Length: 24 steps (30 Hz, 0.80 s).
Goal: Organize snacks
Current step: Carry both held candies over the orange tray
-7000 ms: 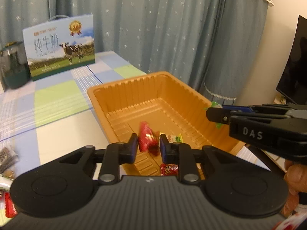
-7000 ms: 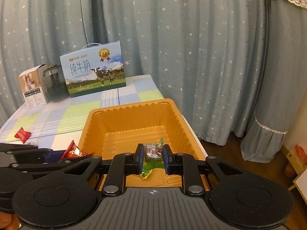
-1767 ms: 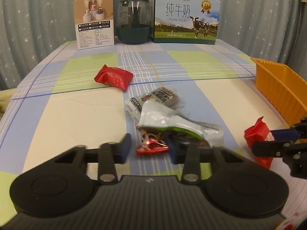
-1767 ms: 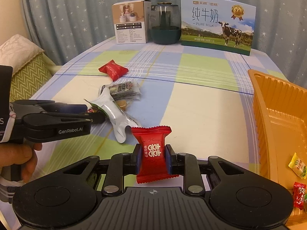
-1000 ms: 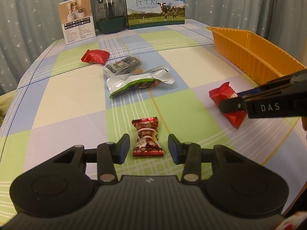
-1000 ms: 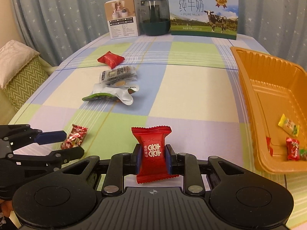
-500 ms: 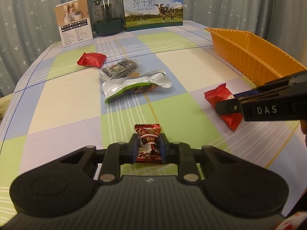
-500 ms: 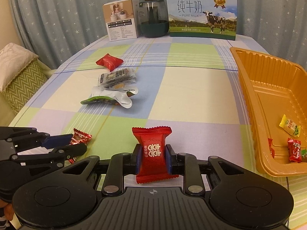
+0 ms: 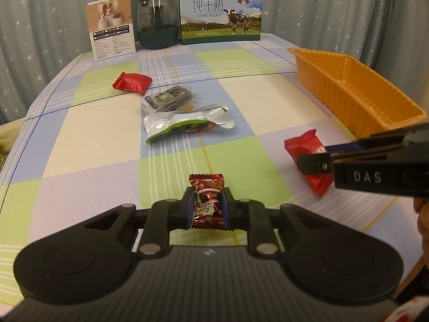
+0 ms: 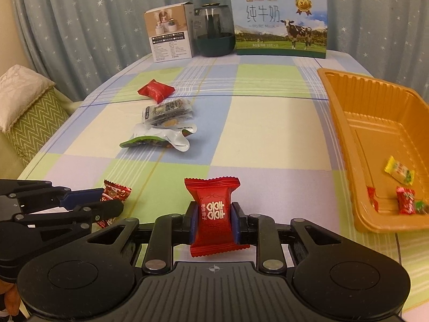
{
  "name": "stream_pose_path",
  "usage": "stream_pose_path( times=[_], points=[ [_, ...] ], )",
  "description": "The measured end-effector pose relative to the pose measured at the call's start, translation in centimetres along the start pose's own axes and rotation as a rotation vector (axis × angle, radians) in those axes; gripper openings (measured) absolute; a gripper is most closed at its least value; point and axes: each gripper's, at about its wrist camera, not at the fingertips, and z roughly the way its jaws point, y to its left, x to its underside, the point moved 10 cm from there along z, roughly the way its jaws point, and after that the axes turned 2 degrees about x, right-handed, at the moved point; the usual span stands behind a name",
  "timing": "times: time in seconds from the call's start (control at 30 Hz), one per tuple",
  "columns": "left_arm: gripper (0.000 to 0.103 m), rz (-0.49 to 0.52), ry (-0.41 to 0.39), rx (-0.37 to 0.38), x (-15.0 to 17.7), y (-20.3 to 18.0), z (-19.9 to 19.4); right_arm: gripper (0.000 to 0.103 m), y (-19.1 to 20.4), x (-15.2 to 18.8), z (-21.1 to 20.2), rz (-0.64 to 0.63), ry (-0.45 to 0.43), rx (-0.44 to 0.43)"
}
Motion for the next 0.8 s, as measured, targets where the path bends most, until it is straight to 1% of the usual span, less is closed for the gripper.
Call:
stream_pose_path(
  times=[0.27, 0.53, 0.8],
  points=[
    [0.019, -0.03, -0.002, 0.002, -1.3, -1.3, -2.2, 0.025, -1.2, 0.3, -2.9, 0.044, -0.011, 0.032],
    [0.019, -0.05, -0.017, 0.024, -3.2, -3.1, -3.8, 0.025, -2.0, -0.4, -6.7, 0.061, -0.06, 0.072],
    [0.019, -0.017, -0.04, 0.059, -5.6, -5.9, -4.3, 0.025, -4.0, -1.6, -9.4, 0.104, -0.09, 0.107]
  ],
)
